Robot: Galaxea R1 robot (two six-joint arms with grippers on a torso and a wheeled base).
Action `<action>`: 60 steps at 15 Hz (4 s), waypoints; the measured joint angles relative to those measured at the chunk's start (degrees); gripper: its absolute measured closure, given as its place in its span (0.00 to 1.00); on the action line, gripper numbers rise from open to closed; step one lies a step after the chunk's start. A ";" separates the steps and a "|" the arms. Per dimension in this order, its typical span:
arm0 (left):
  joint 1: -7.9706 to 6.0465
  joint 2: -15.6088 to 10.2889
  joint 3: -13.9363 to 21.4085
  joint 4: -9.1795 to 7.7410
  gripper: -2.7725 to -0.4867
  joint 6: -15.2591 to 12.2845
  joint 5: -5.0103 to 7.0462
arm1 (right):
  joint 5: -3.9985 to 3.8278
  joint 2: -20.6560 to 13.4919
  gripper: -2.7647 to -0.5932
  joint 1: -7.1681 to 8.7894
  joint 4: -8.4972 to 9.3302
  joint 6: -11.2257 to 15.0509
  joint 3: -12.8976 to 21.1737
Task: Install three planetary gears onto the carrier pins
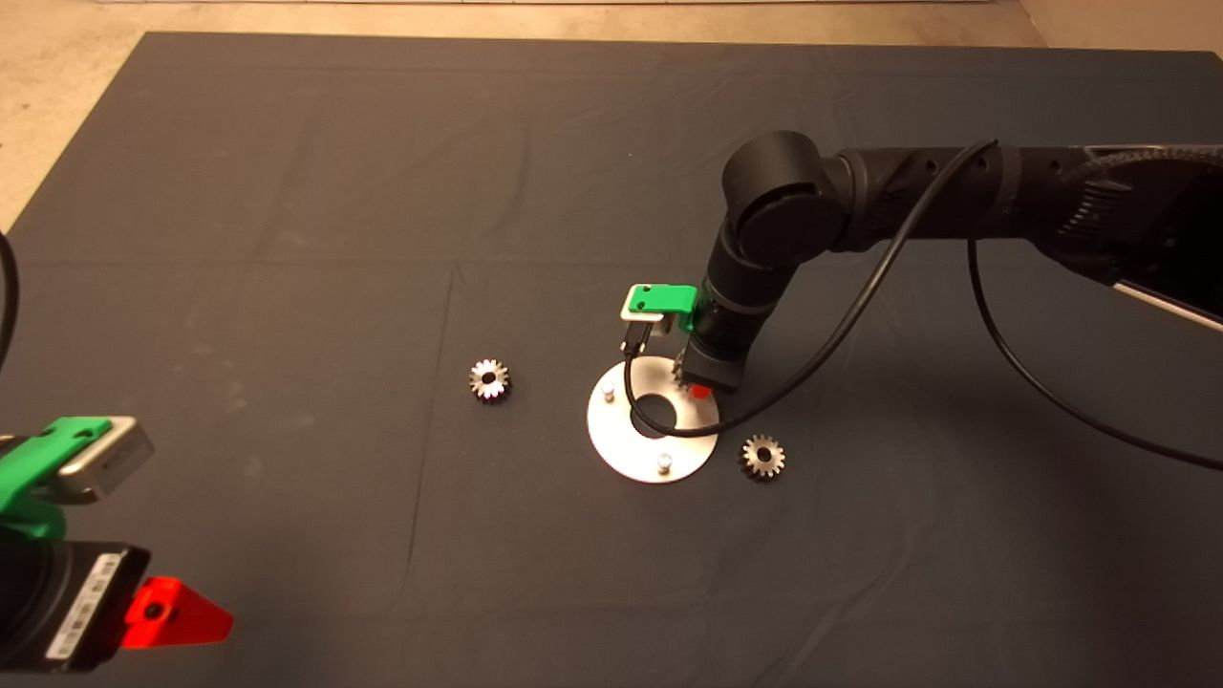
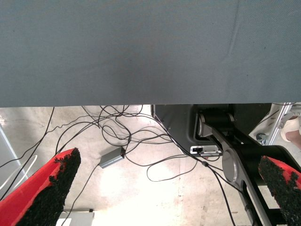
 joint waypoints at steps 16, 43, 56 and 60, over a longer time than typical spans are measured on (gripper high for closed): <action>0.00 -0.02 0.00 -0.01 0.01 0.00 0.00 | 0.52 -0.90 0.79 -0.13 -0.05 -1.68 0.15; 0.00 -0.63 0.00 -0.11 0.01 0.05 0.00 | -0.42 -0.33 0.79 -0.30 -4.02 -1.74 1.66; 0.00 -0.83 0.00 -0.12 0.01 0.21 0.01 | -0.09 -0.77 0.79 -0.37 -3.80 -1.74 2.05; 0.00 -0.84 0.00 -0.14 0.01 0.21 0.01 | -0.09 -0.77 0.79 -0.37 -3.61 -1.74 2.05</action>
